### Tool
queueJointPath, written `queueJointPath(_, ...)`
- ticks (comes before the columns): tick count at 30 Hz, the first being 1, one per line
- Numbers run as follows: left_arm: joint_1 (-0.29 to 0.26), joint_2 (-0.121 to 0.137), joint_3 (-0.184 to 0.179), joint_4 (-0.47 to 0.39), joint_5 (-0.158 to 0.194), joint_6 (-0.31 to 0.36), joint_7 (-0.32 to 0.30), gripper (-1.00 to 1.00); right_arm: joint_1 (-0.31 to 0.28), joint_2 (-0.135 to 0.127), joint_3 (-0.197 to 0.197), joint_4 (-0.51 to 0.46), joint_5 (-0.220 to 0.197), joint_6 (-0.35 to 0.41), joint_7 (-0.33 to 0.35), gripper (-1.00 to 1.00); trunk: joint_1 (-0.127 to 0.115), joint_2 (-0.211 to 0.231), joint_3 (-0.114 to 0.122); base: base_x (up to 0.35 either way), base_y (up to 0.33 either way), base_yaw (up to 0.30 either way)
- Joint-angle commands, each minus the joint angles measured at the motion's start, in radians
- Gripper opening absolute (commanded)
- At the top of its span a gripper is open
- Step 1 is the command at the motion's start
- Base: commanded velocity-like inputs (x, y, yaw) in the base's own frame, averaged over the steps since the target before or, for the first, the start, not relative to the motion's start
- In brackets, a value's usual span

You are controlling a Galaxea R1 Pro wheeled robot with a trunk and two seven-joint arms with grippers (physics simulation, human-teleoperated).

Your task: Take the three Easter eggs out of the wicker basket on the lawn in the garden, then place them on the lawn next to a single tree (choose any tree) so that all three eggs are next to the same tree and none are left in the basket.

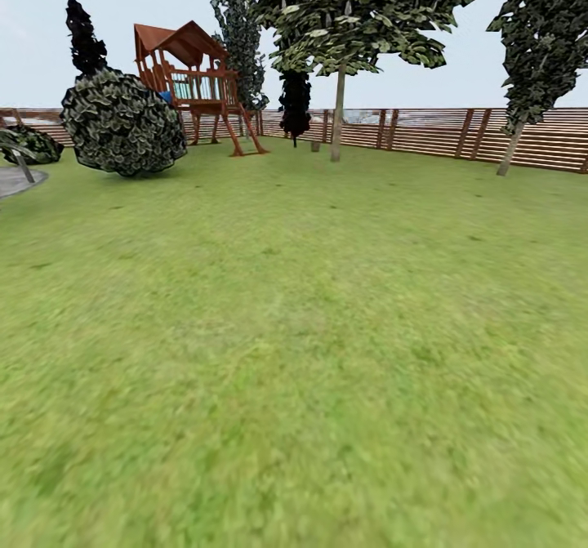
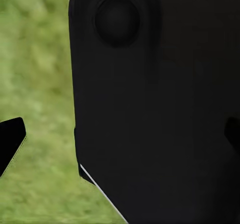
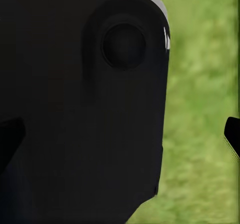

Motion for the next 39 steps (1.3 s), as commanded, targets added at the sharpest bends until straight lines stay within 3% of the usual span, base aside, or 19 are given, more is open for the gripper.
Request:
queueJointPath(1,0.001,0.0,0.001,-0.002,0.001,-0.001,0.0,1.0,-0.001,0.0,0.0,0.001,0.001,-0.003,0.0,1.0,0.001,0.0,-0.001,0.327,0.0,0.0)
queueJointPath(39,0.001,0.0,0.001,-0.002,0.001,-0.001,0.0,1.0,-0.001,0.001,0.001,0.002,0.001,-0.003,0.0,1.0,0.001,0.0,-0.001,0.327,0.0,0.0)
